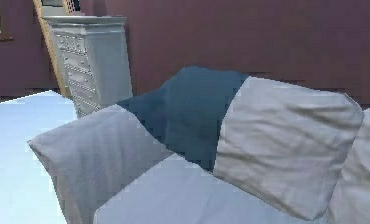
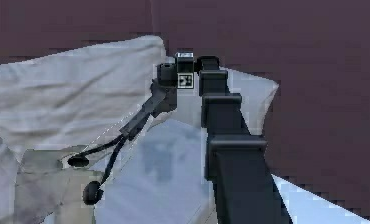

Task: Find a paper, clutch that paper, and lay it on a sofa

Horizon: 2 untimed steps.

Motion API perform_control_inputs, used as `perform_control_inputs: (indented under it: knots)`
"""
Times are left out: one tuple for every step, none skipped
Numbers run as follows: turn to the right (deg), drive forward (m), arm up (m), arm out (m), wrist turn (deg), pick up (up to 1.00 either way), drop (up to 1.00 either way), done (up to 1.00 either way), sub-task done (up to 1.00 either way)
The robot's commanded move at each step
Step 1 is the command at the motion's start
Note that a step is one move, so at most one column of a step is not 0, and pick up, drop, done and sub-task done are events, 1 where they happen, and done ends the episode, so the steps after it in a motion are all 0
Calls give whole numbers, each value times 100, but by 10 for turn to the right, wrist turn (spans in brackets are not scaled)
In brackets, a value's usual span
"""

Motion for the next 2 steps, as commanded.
perform_control_inputs:
  knots:
    - [0, 0, 0, 0, 390, 0, 0, 0, 0]
    - [0, 0, -24, 0, 0, 0, 0, 0, 0]
